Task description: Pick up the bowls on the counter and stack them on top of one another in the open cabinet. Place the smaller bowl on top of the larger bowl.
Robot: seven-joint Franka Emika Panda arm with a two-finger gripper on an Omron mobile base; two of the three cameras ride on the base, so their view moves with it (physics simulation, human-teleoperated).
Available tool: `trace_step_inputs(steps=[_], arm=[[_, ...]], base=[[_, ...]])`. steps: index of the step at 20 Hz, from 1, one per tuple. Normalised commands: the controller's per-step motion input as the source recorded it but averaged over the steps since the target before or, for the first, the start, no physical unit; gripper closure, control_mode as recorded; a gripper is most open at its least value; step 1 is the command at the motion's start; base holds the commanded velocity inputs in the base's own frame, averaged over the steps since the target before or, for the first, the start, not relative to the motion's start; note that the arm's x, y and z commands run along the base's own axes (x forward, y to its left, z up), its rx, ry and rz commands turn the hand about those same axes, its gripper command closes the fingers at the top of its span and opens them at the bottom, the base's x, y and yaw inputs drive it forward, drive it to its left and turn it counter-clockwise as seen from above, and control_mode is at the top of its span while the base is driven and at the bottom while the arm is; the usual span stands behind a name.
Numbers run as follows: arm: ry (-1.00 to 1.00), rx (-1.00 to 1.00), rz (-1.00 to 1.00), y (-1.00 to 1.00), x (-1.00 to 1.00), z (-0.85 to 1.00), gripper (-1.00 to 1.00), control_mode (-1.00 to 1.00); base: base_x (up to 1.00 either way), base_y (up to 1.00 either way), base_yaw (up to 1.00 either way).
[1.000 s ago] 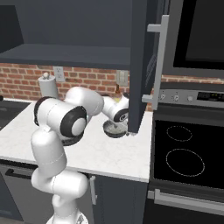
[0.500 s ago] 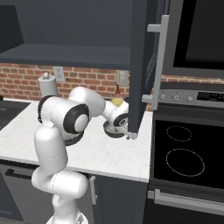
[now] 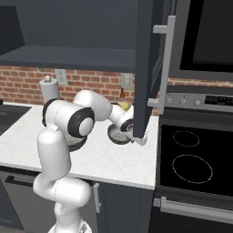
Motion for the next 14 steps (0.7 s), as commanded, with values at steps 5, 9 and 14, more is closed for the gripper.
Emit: trace_step_inputs(steps=[5, 9, 14], arm=[[0.00, 0.00, 0.00, 0.06, 0.00, 0.00, 1.00, -1.00], [-0.05, 0.00, 0.00, 0.06, -0.25, 0.02, 1.00, -1.00], [-0.18, 0.00, 0.00, 0.17, -0.32, 0.65, 1.00, -1.00]], base=[[0.00, 0.00, 0.00], [0.00, 0.00, 0.00], [0.00, 0.00, 0.00]])
